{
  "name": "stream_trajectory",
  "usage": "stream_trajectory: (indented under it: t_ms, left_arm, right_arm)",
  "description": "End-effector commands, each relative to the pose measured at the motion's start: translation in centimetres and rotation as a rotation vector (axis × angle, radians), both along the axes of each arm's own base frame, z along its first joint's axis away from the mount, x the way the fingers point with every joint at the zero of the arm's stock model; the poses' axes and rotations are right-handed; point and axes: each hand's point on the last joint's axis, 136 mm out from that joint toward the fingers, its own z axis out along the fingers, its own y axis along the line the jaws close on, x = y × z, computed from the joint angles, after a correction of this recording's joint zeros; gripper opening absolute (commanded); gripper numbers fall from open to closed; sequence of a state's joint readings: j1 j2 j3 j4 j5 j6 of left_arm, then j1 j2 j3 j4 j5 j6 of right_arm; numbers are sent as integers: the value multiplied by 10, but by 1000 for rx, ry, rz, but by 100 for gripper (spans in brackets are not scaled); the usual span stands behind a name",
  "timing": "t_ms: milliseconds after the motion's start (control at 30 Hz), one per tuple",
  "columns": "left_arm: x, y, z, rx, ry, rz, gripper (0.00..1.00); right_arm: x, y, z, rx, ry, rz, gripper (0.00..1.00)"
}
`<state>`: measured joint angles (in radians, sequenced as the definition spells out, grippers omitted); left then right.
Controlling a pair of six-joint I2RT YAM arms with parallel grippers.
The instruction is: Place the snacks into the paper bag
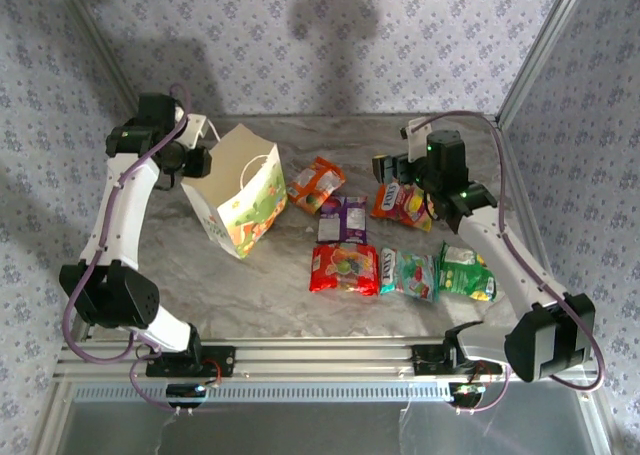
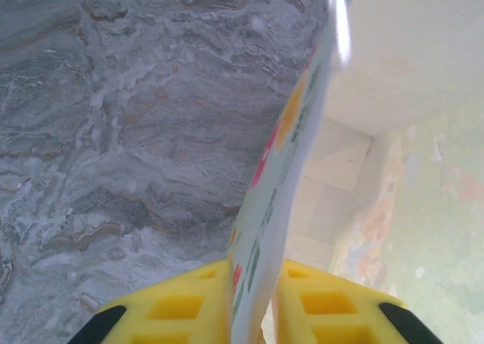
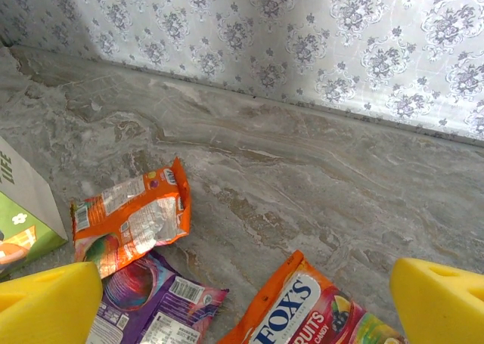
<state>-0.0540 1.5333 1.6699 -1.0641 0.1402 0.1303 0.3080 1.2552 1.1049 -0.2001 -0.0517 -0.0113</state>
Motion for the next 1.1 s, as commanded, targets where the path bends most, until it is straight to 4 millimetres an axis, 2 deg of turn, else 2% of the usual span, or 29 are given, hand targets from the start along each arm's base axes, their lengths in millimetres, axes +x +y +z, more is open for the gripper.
stream_trajectory:
  t_ms: [0, 167, 467, 733, 1067]
  left_arm:
    - [-20, -6, 9, -44, 14, -9, 17]
    - [-34, -8, 20, -77, 37, 35, 10]
    - [-62, -34, 31, -134, 78, 25, 7]
    - [-86, -47, 20, -174, 103, 66, 7]
    - [-97, -69, 7, -244, 128, 69, 7]
  right_arm:
    - [-8, -4, 2, -3, -3, -6, 100]
    - [-12, -5, 5, 3, -10, -6, 100]
    - [-25, -8, 4, 20, -19, -6, 100]
    - [-37, -10, 5, 16, -27, 9, 100]
    - [-42, -11, 3, 24, -17, 13, 100]
